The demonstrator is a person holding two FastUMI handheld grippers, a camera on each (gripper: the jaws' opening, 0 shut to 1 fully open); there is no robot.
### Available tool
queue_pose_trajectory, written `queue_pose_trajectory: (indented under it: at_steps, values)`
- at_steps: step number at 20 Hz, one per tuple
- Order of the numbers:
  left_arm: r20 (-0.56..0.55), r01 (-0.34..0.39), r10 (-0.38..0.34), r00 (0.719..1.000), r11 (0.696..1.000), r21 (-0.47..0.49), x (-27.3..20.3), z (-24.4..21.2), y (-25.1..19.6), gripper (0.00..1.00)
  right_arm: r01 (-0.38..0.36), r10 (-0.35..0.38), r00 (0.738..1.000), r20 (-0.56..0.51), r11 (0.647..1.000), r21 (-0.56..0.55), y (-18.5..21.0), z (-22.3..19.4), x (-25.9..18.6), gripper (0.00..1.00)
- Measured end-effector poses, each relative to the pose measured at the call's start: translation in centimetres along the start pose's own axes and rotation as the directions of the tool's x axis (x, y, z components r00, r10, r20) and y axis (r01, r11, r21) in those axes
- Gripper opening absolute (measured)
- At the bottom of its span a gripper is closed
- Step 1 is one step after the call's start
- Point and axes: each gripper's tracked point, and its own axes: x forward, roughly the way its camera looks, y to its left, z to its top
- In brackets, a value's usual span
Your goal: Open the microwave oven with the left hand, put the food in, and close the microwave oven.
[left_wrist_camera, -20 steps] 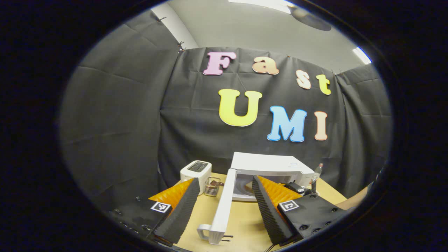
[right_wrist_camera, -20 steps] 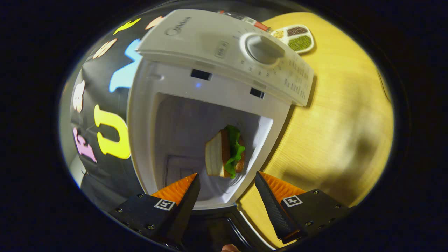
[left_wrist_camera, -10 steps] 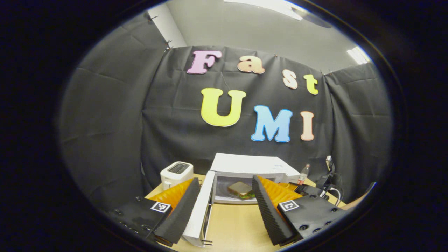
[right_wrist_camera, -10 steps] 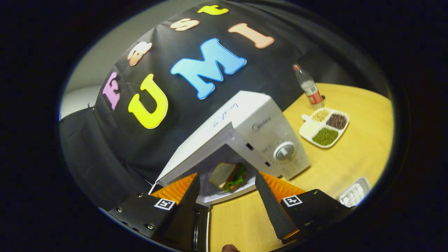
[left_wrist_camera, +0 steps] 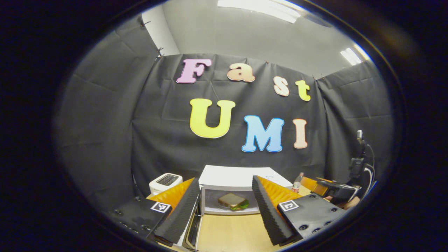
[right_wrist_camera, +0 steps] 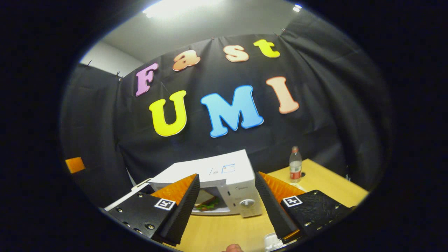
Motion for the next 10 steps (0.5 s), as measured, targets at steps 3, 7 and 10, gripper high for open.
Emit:
queue_pose_trajectory:
  at_steps: [3, 7, 10]
  values:
    - [-0.014, -0.012, 0.012, 1.0, 1.0, 0.022, 0.5, -1.0, 0.4, 0.96, 0.033, -0.027, 0.998, 0.06, 0.993, -0.113, -0.8, 3.2, -3.0, 0.95]
    - [-0.044, -0.025, 0.026, 0.999, 0.999, 0.019, 0.6, -2.6, 1.1, 0.97, 0.026, -0.017, 0.997, 0.069, 0.991, -0.134, -0.5, 4.2, -5.8, 0.95]
    - [-0.115, 0.017, -0.016, 0.993, 1.0, 0.015, 0.2, -4.4, 1.0, 0.95, 0.018, -0.002, 0.995, 0.099, 0.987, -0.159, 0.5, 4.8, -6.4, 0.95]
